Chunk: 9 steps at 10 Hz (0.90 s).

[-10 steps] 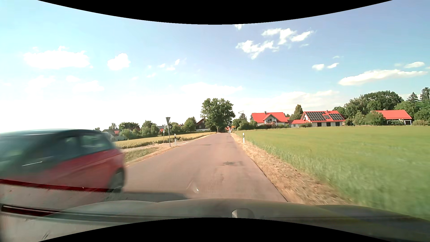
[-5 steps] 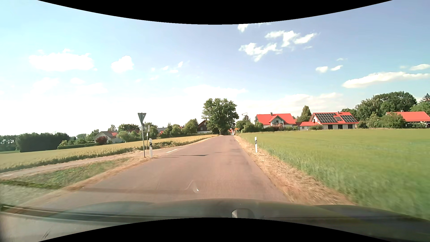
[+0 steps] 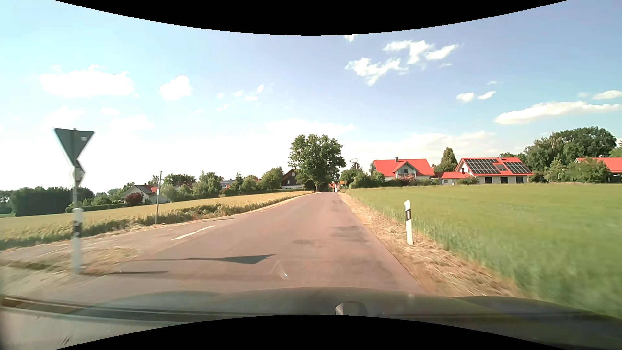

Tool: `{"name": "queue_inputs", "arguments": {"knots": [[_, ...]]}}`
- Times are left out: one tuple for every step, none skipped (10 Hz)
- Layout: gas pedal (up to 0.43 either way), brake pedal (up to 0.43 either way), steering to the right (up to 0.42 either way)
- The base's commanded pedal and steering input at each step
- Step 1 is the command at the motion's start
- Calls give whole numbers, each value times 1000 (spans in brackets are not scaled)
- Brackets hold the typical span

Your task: Follow the waypoints while adhering to traffic rules and regulations

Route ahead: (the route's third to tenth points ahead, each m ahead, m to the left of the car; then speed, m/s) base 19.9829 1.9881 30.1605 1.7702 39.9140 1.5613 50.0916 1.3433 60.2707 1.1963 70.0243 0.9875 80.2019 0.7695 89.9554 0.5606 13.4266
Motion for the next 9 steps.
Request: {"name": "queue_inputs", "arguments": {"knots": [[39,6,3],[39,6,3],[39,6,1],[39,6,1],[39,6,1],[39,6,-1],[39,6,-1],[39,6,-1],[39,6,0]]}}
